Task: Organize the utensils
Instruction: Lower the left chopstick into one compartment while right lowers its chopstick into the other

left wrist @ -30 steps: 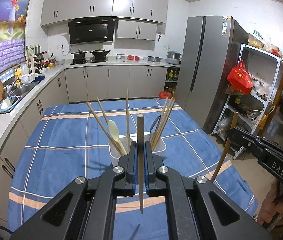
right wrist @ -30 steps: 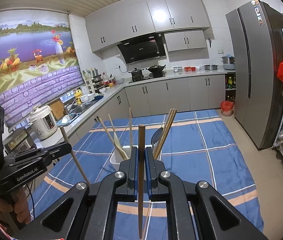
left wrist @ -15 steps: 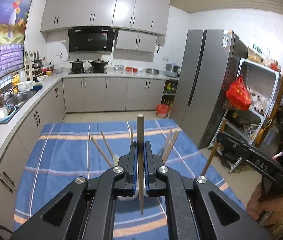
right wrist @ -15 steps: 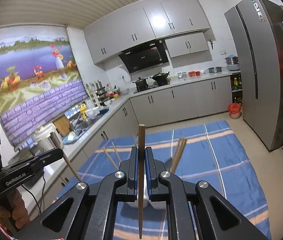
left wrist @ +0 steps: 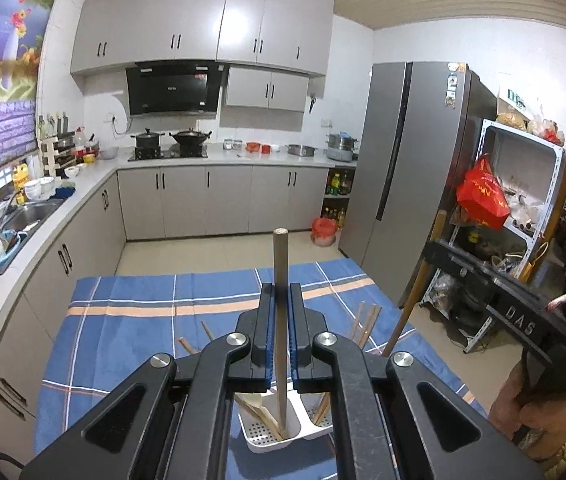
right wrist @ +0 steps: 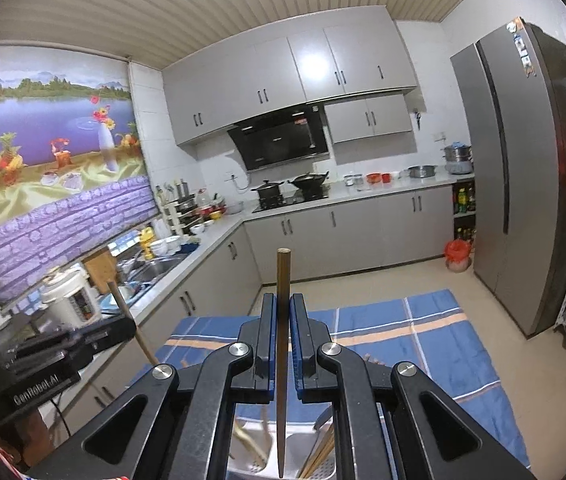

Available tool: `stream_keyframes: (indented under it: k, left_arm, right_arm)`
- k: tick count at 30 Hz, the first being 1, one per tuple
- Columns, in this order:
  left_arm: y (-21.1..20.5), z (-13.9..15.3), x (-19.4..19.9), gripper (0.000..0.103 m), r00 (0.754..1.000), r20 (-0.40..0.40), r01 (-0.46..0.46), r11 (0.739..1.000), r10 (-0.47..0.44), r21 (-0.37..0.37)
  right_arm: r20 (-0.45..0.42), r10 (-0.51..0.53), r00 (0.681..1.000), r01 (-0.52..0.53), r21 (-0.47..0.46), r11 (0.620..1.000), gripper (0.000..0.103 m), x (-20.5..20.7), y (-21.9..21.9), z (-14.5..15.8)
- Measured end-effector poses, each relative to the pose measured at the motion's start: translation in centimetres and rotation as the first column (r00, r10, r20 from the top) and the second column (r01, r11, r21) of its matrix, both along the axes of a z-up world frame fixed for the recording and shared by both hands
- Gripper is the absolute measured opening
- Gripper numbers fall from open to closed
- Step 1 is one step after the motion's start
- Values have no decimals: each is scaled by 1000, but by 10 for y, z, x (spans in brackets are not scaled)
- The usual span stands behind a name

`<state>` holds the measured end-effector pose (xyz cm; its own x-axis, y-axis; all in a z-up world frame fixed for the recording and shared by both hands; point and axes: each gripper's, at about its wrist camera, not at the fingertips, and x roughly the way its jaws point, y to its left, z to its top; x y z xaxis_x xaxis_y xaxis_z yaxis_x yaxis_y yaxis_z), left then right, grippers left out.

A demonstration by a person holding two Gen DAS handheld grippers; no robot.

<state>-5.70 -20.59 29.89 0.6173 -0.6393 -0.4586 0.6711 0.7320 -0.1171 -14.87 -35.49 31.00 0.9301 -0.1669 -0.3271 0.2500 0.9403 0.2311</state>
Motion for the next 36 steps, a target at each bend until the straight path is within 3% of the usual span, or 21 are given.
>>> stream_keyframes:
  k: [10, 36]
  left_arm:
    - [-21, -35, 29, 5, 999, -49, 8, 999, -6, 48]
    - [-31, -72, 48, 5, 996, -81, -16, 994, 25, 111]
  right_arm:
    - [-48, -92, 995, 93, 16, 996, 7, 23, -17, -24]
    - [-131, -37, 991, 43, 42, 998, 7, 43, -14, -60]
